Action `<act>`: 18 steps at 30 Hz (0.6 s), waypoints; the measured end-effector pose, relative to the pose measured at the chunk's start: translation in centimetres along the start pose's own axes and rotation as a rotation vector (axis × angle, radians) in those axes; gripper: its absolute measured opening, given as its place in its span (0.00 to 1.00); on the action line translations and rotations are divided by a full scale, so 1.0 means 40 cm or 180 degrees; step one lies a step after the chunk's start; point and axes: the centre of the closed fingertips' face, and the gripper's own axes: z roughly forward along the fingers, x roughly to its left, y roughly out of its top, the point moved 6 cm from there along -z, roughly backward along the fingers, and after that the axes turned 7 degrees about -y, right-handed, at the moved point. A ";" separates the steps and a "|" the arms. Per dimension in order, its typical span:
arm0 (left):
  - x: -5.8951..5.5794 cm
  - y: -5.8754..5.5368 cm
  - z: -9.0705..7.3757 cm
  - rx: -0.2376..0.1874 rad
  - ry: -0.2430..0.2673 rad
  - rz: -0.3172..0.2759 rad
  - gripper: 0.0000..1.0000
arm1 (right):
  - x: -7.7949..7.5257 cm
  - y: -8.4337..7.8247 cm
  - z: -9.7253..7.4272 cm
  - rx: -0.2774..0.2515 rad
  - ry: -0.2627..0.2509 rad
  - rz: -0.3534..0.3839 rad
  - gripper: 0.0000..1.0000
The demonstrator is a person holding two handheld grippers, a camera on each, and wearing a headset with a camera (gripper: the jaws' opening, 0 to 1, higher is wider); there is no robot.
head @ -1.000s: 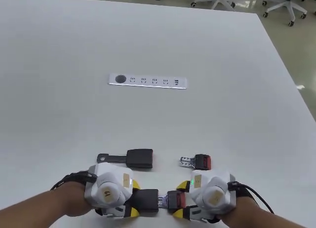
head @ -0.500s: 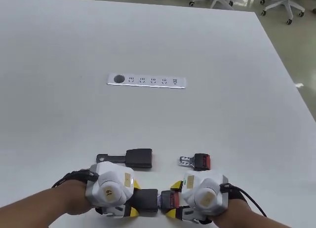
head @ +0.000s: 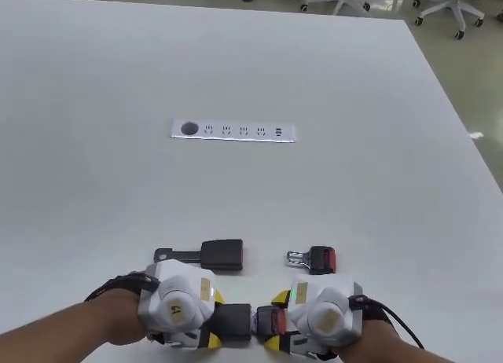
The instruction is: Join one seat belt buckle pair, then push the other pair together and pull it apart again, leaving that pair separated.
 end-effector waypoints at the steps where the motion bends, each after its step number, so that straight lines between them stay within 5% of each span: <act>1: -0.001 0.000 -0.001 0.0001 0.0000 0.0003 0.33 | -0.001 0.001 0.001 0.0004 0.0002 -0.0002 0.32; 18: 0.001 -0.007 -0.005 -0.0056 -0.0003 0.0015 0.33 | 0.004 -0.002 -0.010 -0.0103 0.0063 -0.0009 0.32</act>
